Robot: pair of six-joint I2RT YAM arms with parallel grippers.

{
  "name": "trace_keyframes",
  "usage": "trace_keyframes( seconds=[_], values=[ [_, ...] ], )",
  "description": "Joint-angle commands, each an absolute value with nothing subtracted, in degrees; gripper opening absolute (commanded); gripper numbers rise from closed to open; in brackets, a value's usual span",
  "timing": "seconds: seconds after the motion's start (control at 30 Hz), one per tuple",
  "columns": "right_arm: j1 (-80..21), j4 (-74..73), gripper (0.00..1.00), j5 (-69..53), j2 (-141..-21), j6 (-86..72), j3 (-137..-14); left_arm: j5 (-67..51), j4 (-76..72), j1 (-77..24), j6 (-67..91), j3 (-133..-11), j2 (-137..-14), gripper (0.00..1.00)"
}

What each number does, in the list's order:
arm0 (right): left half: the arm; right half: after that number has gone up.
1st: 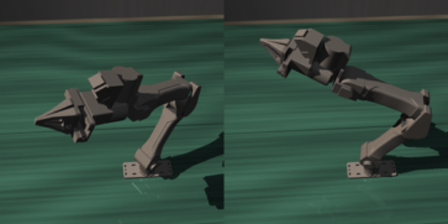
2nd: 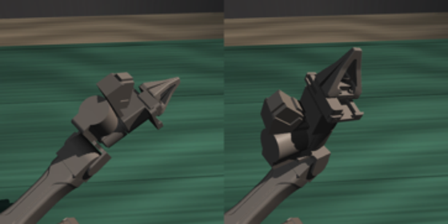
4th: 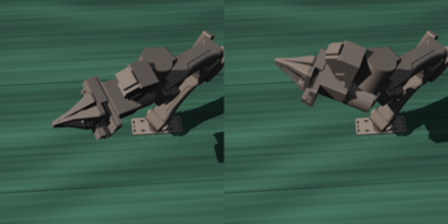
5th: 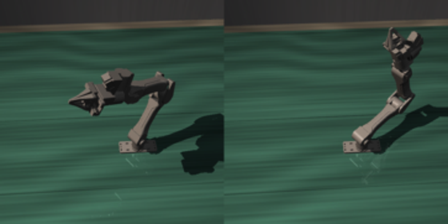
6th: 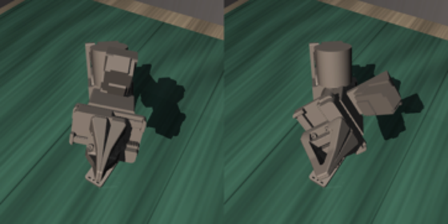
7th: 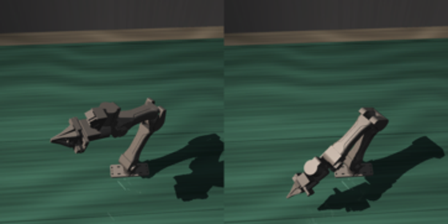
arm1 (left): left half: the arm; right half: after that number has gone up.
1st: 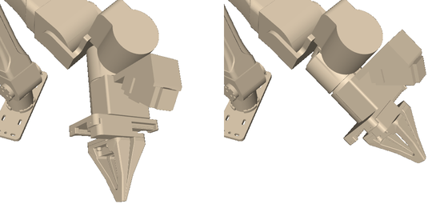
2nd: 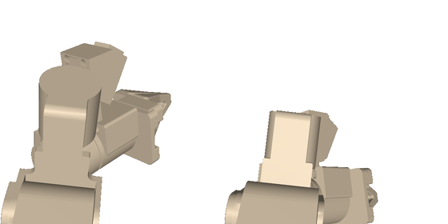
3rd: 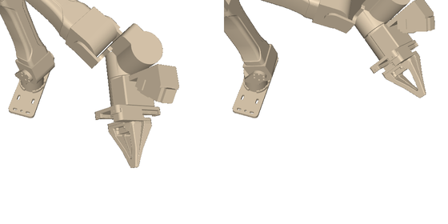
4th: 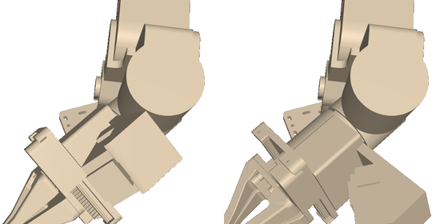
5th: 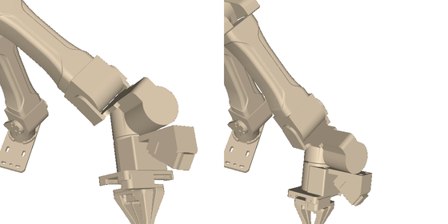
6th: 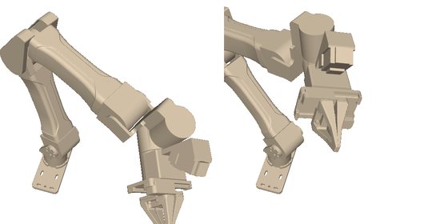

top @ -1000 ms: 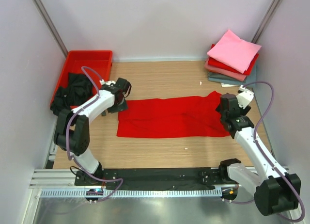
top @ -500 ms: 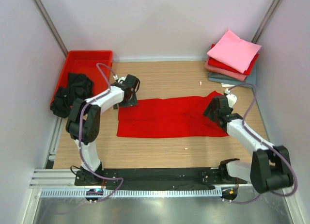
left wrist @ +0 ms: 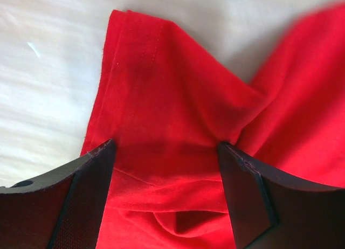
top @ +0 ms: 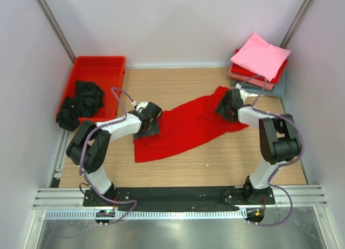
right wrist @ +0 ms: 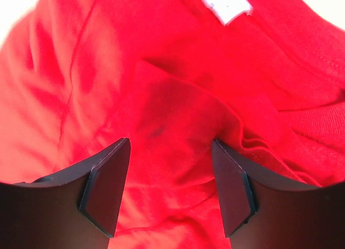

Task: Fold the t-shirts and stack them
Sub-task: Fold the tshirt

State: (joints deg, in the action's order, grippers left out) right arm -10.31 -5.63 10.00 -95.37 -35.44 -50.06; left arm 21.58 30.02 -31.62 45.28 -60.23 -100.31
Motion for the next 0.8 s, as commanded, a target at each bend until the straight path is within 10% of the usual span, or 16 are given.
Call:
trace_keyframes(
  seconds=[0.0, 0.47, 0.77],
  values=[
    [-11.34, -6.94, 0.67, 3.43, -106.39, -34.55, -58.95, 16.62, 32.08, -38.38, 50.44, -51.89, -98.71, 0.77],
    [-17.31, -27.59, 0.73, -6.59, -142.02, -26.72, -118.34, 13.71, 34.27, -65.38, 68.2, -52.63, -97.29, 0.86],
    [-18.11, -28.39, 0.75, -6.42, -151.25, -28.56, -132.79, 13.78, 48.21, -77.6, 73.73, -65.01, -84.22, 0.94]
  ],
)
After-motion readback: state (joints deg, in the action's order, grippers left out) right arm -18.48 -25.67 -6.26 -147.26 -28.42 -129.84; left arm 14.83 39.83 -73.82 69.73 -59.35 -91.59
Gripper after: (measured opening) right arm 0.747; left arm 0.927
